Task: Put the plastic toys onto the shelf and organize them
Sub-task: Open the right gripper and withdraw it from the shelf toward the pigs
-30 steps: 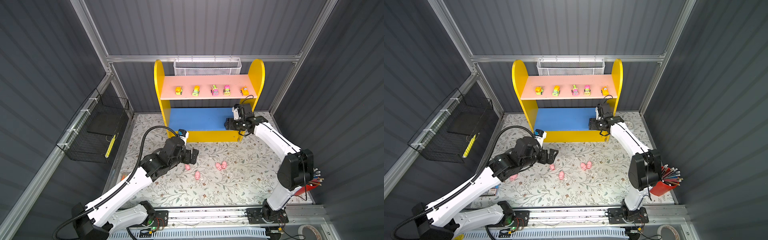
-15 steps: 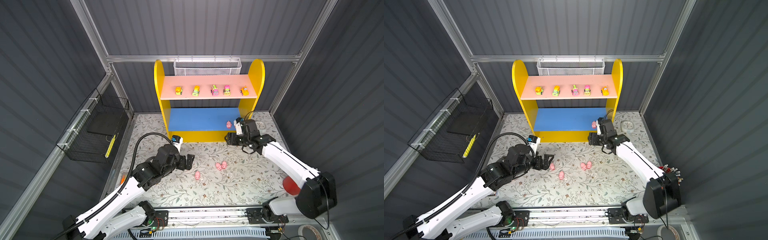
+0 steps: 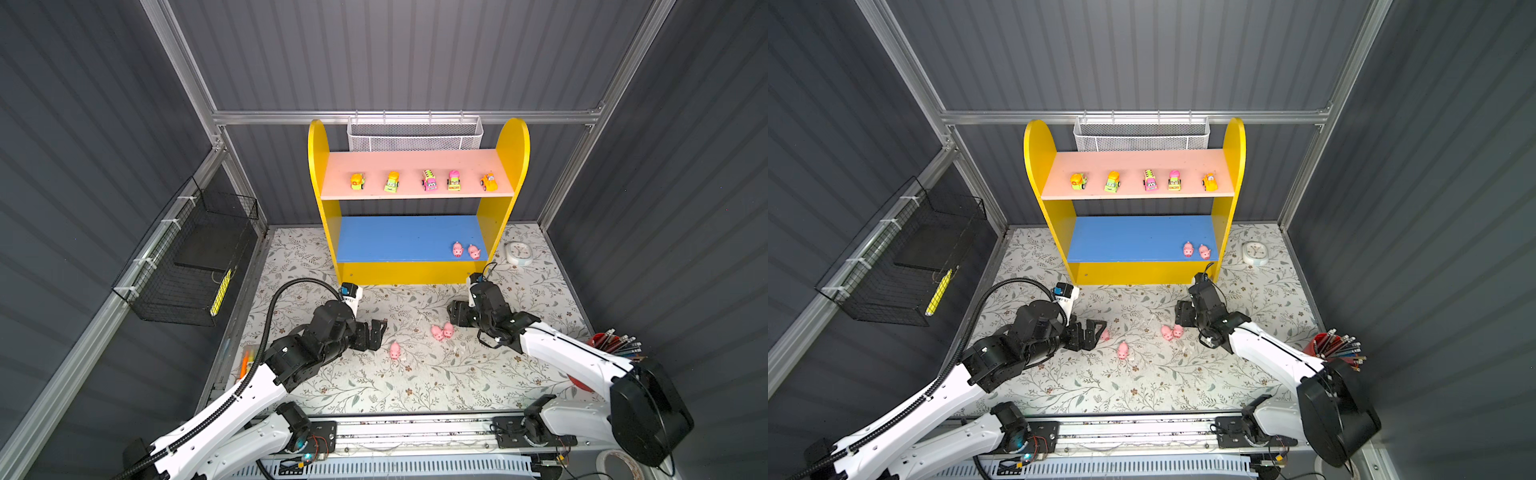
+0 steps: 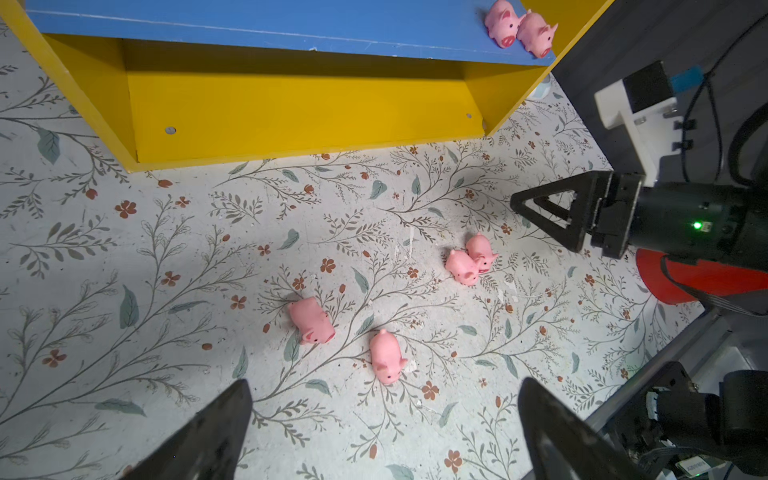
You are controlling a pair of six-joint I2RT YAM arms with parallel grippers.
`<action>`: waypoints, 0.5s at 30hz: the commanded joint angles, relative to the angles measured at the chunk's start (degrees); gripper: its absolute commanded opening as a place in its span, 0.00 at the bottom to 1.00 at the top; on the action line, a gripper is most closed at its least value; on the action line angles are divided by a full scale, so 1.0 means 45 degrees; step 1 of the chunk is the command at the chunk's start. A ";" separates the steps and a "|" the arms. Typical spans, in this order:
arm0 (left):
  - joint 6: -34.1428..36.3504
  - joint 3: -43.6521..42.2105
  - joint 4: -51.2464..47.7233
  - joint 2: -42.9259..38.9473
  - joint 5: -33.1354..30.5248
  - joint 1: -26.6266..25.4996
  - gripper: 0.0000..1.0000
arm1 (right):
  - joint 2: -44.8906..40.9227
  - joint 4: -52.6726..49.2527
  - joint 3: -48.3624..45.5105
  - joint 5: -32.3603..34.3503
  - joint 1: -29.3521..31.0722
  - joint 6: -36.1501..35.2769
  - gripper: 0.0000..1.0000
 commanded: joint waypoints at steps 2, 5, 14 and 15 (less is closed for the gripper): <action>-0.0194 -0.0192 -0.0068 -0.0228 -0.0030 0.0018 1.00 | 0.0712 0.0639 0.0768 0.0638 0.0053 -0.0340 0.72; -0.0159 -0.0106 -0.0155 -0.0274 -0.0084 0.0013 1.00 | 0.0422 0.0487 0.0646 0.0446 0.0055 -0.0266 0.72; -0.0453 -0.0708 -0.0006 -0.0330 0.0063 0.0026 1.00 | -0.1165 -0.2204 0.0493 0.0603 0.0813 0.0921 0.71; -0.0550 -0.0843 0.0026 -0.0436 0.0095 0.0017 1.00 | -0.1300 -0.2542 0.0431 0.0783 0.1033 0.1154 0.71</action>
